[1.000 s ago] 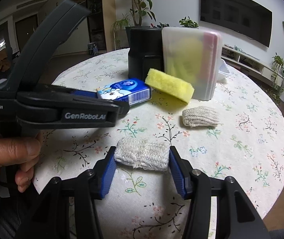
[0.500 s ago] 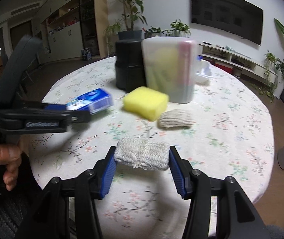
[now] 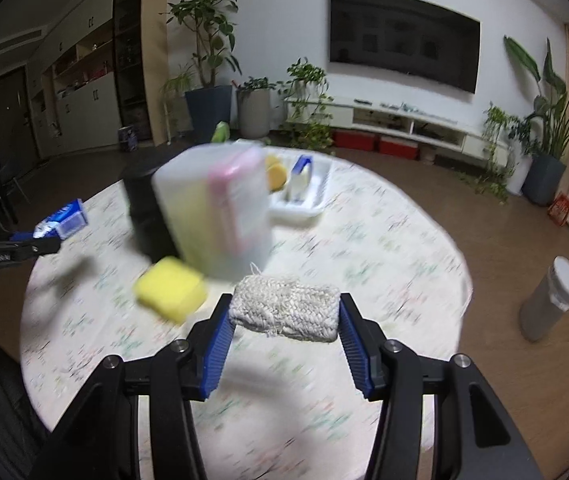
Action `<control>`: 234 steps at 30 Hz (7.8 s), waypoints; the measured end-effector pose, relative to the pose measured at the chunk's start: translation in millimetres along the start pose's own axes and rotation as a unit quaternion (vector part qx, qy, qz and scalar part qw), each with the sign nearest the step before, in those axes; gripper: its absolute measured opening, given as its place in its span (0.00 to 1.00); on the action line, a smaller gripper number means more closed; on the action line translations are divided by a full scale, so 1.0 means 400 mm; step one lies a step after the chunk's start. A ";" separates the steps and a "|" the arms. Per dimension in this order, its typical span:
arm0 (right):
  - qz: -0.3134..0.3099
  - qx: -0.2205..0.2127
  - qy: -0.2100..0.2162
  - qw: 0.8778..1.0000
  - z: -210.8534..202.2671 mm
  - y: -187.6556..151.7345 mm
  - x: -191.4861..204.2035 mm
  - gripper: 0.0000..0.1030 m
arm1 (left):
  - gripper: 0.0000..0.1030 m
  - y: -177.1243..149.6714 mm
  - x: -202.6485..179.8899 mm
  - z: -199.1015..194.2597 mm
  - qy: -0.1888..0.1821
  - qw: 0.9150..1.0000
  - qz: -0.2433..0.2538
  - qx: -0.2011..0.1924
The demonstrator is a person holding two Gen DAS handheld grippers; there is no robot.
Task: Organize soft objects
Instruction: 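Carry the tissue pack and knitted scrubber into the white tray and release both, then move both tools back toward the yellow sponge and knitted scrubber on the table, then grasp the yellow sponge with the left tool while the right tool grasps the beige knitted scrubber, then lift the yellow sponge and knitted scrubber and carry both over the white tray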
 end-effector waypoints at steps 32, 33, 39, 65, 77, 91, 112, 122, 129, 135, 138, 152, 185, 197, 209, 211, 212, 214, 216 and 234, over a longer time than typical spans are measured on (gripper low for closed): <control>-0.102 0.060 0.066 0.991 0.655 0.376 -0.046 0.52 | 0.54 0.340 -0.191 0.521 -0.113 0.972 0.197 0.068; -0.106 0.066 0.074 0.989 0.670 0.372 -0.031 0.52 | 0.54 0.339 -0.200 0.530 -0.118 0.970 0.201 0.070; -0.137 0.088 0.107 0.981 0.750 0.339 0.042 0.52 | 0.54 0.295 -0.241 0.581 -0.134 0.956 0.243 0.096; -0.181 0.136 0.118 0.967 0.818 0.256 0.077 0.65 | 0.75 0.277 -0.239 0.626 -0.127 0.960 0.222 0.112; -0.167 0.118 0.108 0.973 0.803 0.280 0.061 0.82 | 0.99 0.312 -0.210 0.613 -0.118 0.972 0.187 0.074; -0.134 0.079 0.095 0.983 0.739 0.341 0.021 1.00 | 1.00 0.349 -0.131 0.564 -0.091 0.987 0.129 0.037; 0.028 0.016 0.056 0.998 0.313 0.224 -0.158 1.00 | 1.00 0.149 -0.002 0.192 -0.046 0.998 0.017 -0.040; 0.065 0.025 0.066 0.995 0.131 0.057 -0.076 1.00 | 1.00 -0.054 -0.105 0.070 -0.096 0.995 -0.025 -0.021; 0.045 0.040 0.086 0.994 0.080 -0.058 0.066 1.00 | 1.00 -0.148 -0.242 0.037 -0.133 0.991 0.007 -0.010; 0.035 0.060 0.089 0.994 0.072 -0.132 0.131 1.00 | 1.00 -0.185 -0.269 0.028 -0.134 0.991 0.003 -0.004; 0.017 0.056 0.088 0.994 0.073 -0.135 0.150 1.00 | 1.00 -0.177 -0.269 0.032 -0.125 0.992 0.006 -0.007; -0.007 0.066 0.073 0.995 0.154 -0.152 0.155 0.94 | 1.00 -0.152 -0.327 0.128 -0.115 0.992 0.039 0.017; -0.019 0.105 0.082 0.991 0.236 -0.156 0.162 0.74 | 1.00 -0.166 -0.344 0.265 -0.069 0.992 0.065 0.081; -0.033 0.099 0.089 0.991 0.228 -0.155 0.179 0.56 | 0.99 -0.165 -0.325 0.257 -0.069 0.993 0.057 0.075; -0.017 0.097 0.082 0.992 0.202 -0.165 0.153 0.54 | 0.71 -0.160 -0.317 0.231 -0.082 0.993 0.052 0.061; -0.020 0.097 0.081 0.992 0.202 -0.165 0.155 0.54 | 0.68 -0.161 -0.317 0.227 -0.084 0.993 0.049 0.061; -0.022 0.097 0.079 0.992 0.203 -0.165 0.158 0.54 | 0.67 -0.162 -0.315 0.224 -0.084 0.993 0.048 0.061; -0.028 0.096 0.077 0.992 0.202 -0.165 0.161 0.54 | 0.62 -0.164 -0.314 0.218 -0.086 0.994 0.045 0.060; -0.030 0.095 0.076 0.992 0.200 -0.167 0.162 0.54 | 0.59 -0.167 -0.314 0.211 -0.088 0.993 0.042 0.059; -0.028 0.090 0.077 0.993 0.179 -0.170 0.168 0.54 | 0.55 -0.178 -0.229 0.119 -0.087 0.995 -0.018 0.045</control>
Point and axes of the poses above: each gripper's, at about its wrist camera, not at the fingertips, and z roughly the way its jaws point, x to its left, y to its top, the point moved 8 cm from there along z, roughly the way its jaws point, and after that the axes turned 13 degrees about -x, right-handed, at the moved point
